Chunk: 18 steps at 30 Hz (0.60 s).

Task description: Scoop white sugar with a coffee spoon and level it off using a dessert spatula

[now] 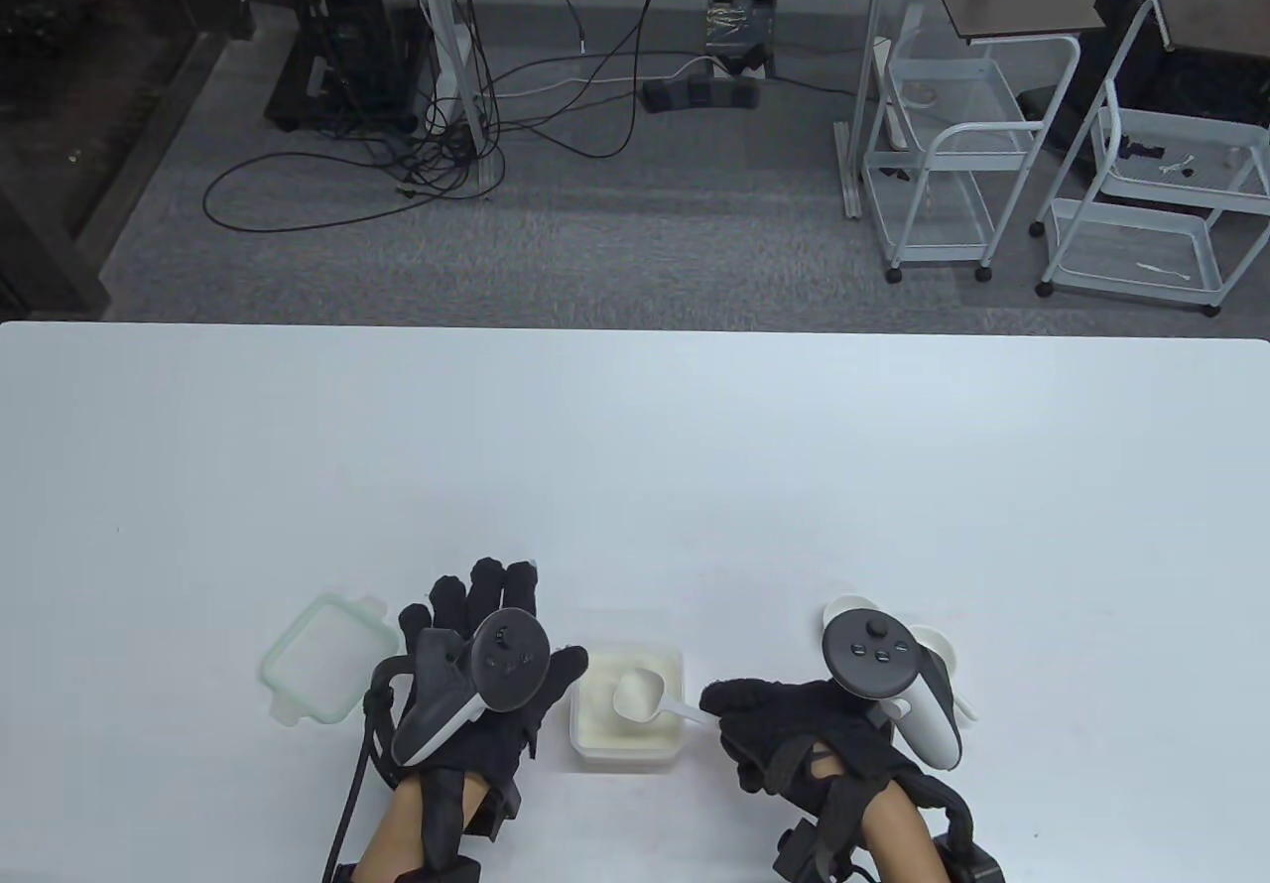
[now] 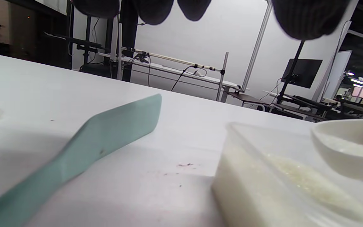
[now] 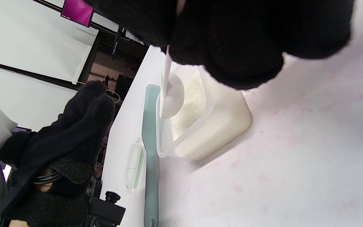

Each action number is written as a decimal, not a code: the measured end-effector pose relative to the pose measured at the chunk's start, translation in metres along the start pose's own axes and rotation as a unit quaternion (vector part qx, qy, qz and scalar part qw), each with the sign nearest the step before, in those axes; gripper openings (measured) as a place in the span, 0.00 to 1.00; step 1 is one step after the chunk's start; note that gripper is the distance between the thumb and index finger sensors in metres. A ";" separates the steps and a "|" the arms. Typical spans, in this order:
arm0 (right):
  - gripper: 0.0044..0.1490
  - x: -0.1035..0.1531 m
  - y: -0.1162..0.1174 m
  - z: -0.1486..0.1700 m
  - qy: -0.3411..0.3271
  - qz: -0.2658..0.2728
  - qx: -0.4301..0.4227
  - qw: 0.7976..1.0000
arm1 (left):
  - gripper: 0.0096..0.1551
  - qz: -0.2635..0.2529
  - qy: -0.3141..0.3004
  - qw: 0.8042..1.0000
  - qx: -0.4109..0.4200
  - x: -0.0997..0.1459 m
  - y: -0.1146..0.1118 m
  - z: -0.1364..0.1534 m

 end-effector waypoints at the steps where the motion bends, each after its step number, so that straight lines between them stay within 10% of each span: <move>1: 0.28 0.000 0.000 0.000 0.000 -0.001 0.001 1.000 | 0.59 -0.002 -0.009 1.000 -0.006 0.000 0.000 -0.003; 18: 0.29 0.056 -0.087 -0.012 -0.050 0.172 -0.082 0.980 | 0.58 0.016 -0.021 0.999 -0.031 -0.001 -0.006 -0.011</move>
Point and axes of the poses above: the tracker on the back of each hand, its own z axis roughly to the little-finger side, its own x axis roughly from the fingertips to the wrist, y = z × x, the point moved 5 cm from there along -x, roughly from the wrist to the fingertips, and after that the axes turned 9 degrees about -y, right-handed, at the moved point
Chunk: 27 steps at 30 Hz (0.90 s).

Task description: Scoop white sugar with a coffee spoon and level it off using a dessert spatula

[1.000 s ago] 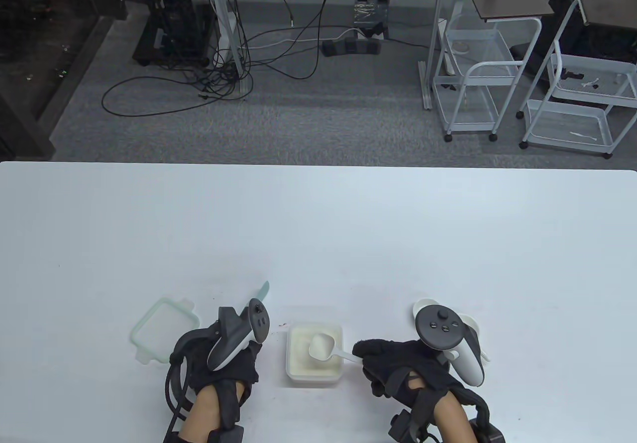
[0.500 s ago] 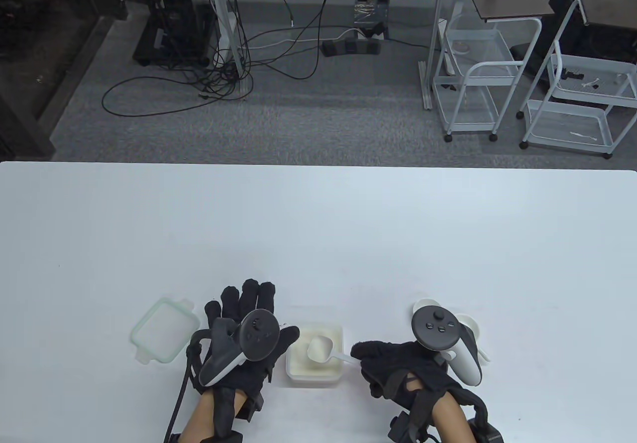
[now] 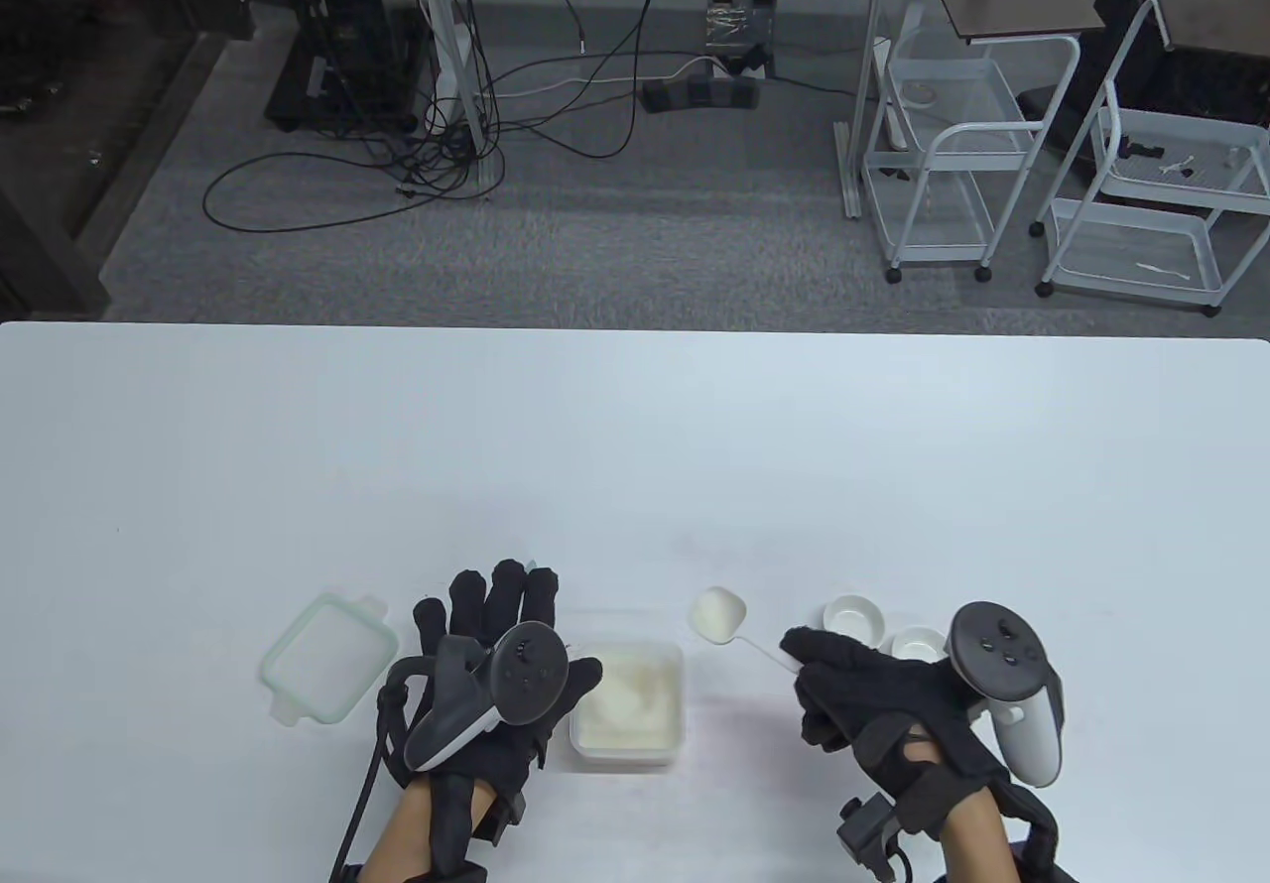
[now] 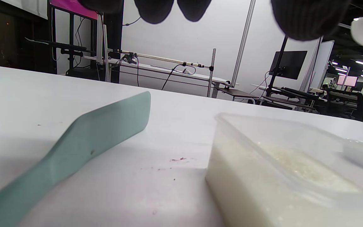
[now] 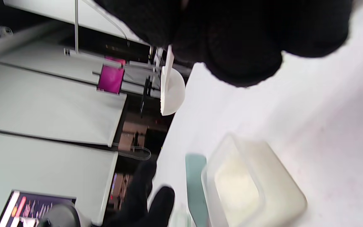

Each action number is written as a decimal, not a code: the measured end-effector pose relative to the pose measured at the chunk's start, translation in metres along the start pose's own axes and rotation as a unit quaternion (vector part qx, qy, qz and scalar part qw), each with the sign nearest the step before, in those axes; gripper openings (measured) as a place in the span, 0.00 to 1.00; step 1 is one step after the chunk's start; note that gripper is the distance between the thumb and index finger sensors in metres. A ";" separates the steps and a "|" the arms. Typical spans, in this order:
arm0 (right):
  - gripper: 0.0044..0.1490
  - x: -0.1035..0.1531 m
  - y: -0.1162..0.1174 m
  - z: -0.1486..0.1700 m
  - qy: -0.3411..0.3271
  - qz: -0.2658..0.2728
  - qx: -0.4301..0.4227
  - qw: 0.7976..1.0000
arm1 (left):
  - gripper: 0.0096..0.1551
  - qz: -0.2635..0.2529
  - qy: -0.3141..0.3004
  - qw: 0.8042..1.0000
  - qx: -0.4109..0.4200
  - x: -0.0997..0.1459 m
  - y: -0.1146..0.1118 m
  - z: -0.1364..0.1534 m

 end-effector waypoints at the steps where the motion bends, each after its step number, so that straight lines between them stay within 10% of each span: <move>1: 0.29 0.003 -0.008 -0.001 0.001 0.014 -0.003 1.000 | 0.58 0.002 0.000 1.000 -0.001 0.000 -0.001 0.000; 14: 0.29 0.049 -0.103 0.060 0.130 0.159 -0.040 0.978 | 0.58 0.017 0.009 1.000 -0.005 0.000 -0.003 0.002; 27: 0.30 0.063 -0.114 0.062 0.213 0.182 0.079 0.957 | 0.58 0.032 0.013 0.999 -0.012 0.000 -0.005 0.003</move>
Point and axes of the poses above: the tracker on the back of each hand, its own z axis roughly to the little-finger side, its own x axis roughly from the fingertips to the wrist, y = z × x, the point moved 5 cm from there along -x, roughly from the wrist to the fingertips, and after that the axes turned 9 degrees about -y, right-handed, at the moved point
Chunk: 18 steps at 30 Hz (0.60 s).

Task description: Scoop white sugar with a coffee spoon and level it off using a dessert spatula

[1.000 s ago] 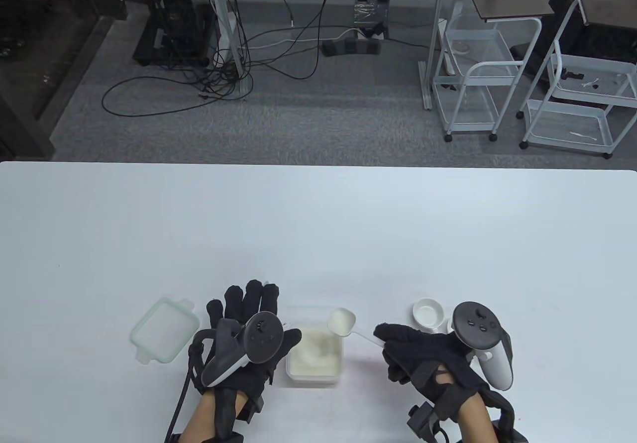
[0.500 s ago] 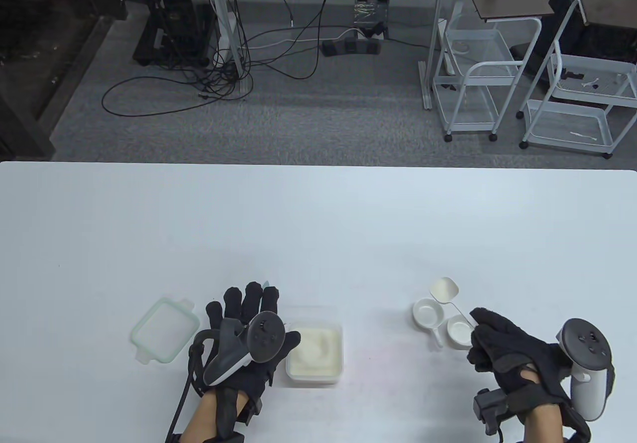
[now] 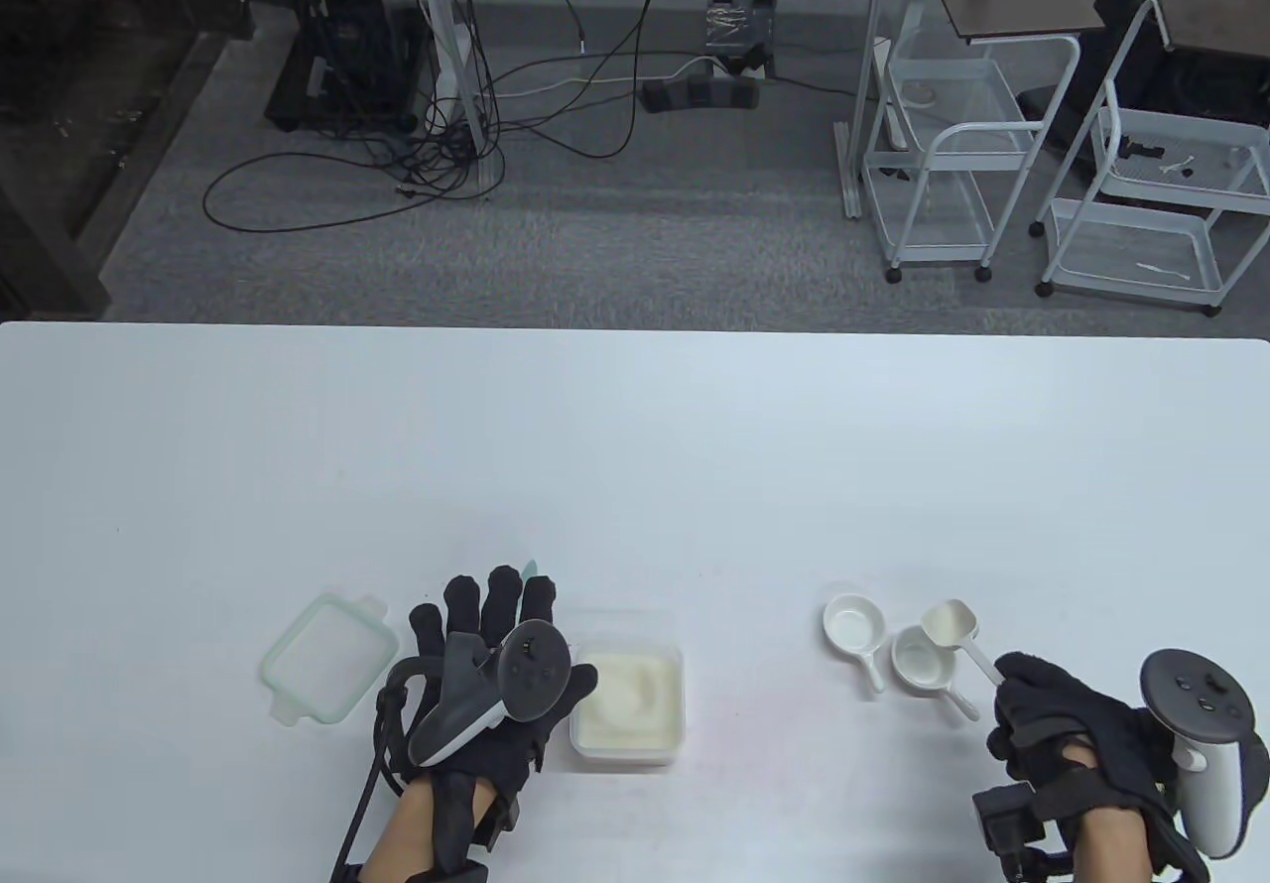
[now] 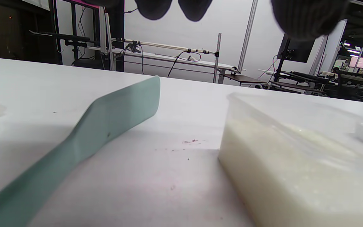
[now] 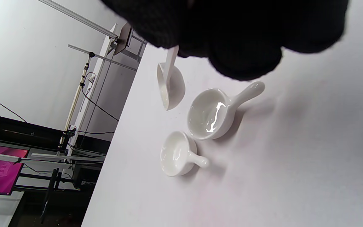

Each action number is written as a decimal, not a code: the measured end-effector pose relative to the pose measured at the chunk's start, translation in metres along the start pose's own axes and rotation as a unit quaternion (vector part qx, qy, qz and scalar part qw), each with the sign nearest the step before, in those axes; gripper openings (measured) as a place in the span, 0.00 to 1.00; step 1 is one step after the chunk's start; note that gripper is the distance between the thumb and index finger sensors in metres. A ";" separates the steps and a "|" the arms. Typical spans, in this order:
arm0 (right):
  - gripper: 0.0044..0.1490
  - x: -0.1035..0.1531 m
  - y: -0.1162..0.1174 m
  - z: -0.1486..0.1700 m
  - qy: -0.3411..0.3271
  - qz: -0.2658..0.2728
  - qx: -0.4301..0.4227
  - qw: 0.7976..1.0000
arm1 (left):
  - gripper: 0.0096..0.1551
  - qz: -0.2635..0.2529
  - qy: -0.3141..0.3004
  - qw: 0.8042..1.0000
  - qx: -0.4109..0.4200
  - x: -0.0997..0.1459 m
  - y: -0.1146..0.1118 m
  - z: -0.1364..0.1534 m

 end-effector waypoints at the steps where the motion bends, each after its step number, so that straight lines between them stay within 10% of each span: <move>1: 0.30 0.000 0.000 0.000 0.003 0.001 0.005 1.000 | 0.58 0.002 0.000 1.000 -0.001 0.000 0.000 0.000; 18: 0.31 -0.003 0.016 -0.010 0.009 -0.002 0.152 0.988 | 0.57 0.022 0.003 1.000 -0.010 -0.001 -0.003 -0.001</move>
Point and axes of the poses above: the tracker on the back of each hand, its own z axis roughly to the little-finger side, its own x axis roughly from the fingertips to the wrist, y = z × x, the point moved 5 cm from there along -x, roughly from the wrist to the fingertips, and after that the axes turned 9 degrees about -y, right-handed, at the moved point
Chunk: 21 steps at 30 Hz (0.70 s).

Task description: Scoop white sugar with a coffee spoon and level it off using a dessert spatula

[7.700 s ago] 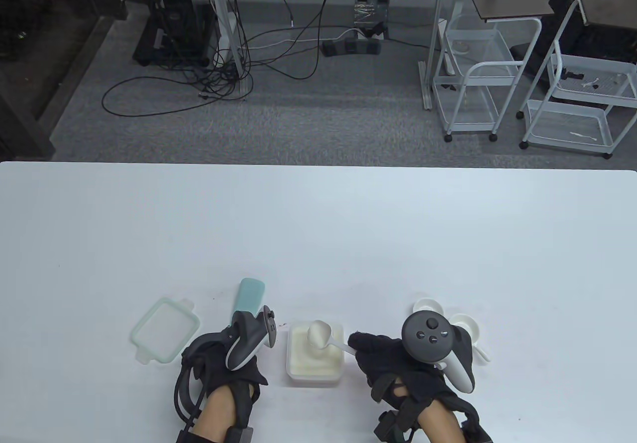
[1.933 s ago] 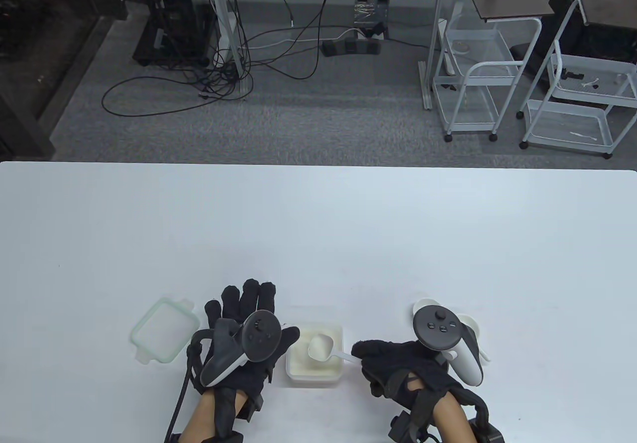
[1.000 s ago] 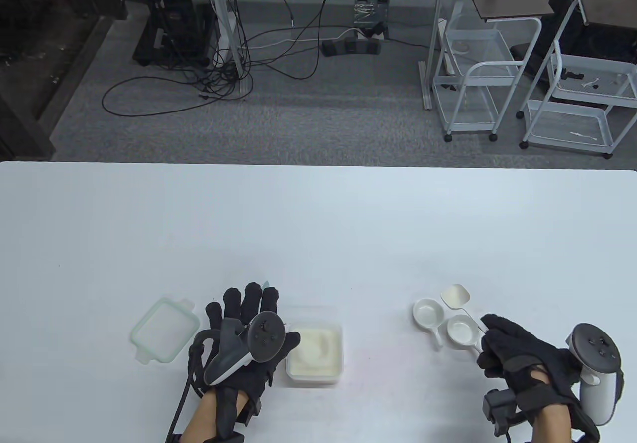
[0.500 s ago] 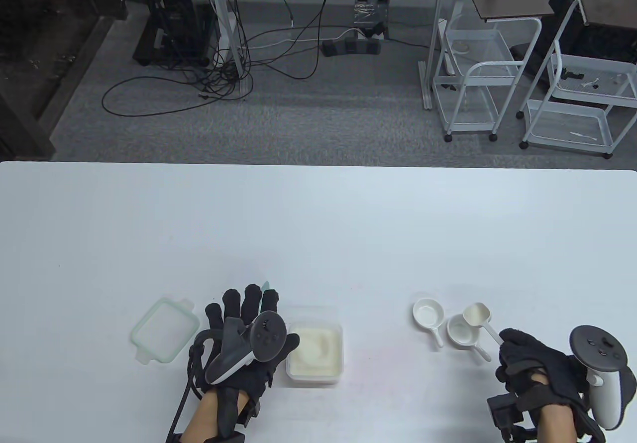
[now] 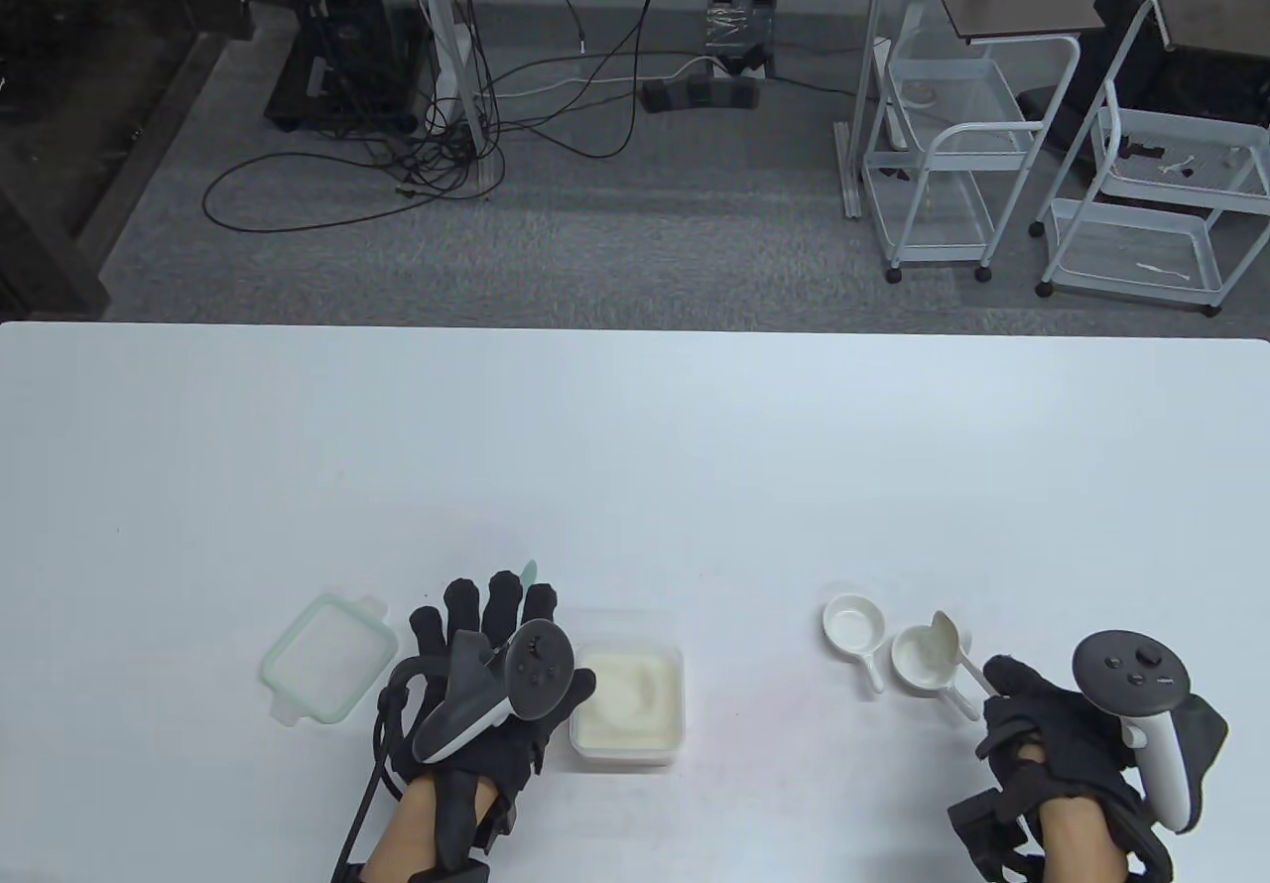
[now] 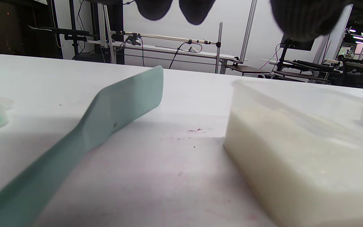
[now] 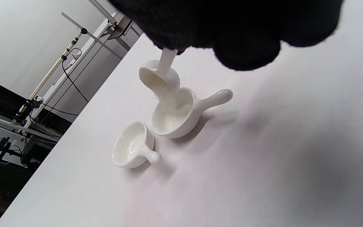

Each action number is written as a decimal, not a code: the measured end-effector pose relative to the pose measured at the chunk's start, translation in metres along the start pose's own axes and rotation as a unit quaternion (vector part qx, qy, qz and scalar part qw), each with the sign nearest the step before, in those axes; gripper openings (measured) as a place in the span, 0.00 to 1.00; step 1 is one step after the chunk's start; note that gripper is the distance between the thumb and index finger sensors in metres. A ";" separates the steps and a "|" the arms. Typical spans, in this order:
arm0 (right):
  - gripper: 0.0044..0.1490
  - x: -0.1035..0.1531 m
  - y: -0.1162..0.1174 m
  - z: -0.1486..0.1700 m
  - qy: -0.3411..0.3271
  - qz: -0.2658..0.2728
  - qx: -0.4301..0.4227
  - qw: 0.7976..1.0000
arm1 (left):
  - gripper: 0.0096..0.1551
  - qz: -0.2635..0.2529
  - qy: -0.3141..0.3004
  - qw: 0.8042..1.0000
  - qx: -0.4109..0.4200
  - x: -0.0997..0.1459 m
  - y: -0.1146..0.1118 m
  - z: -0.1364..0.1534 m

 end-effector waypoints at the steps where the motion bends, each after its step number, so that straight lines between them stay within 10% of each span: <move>1: 0.31 0.000 -0.001 -0.001 0.001 0.002 0.003 1.000 | 0.57 0.000 0.000 1.000 -0.001 0.000 0.000 0.000; 21: 0.31 0.004 -0.007 -0.013 -0.022 0.040 0.058 0.997 | 0.57 -0.003 -0.001 1.000 -0.008 -0.001 -0.002 -0.002</move>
Point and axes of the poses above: the tracker on the back of each hand, its own z axis roughly to the little-finger side, its own x axis roughly from the fingertips to the wrist, y = z × x, the point moved 5 cm from there along -x, roughly from the wrist to the fingertips, and after that the axes turned 9 degrees about -y, right-handed, at the moved point
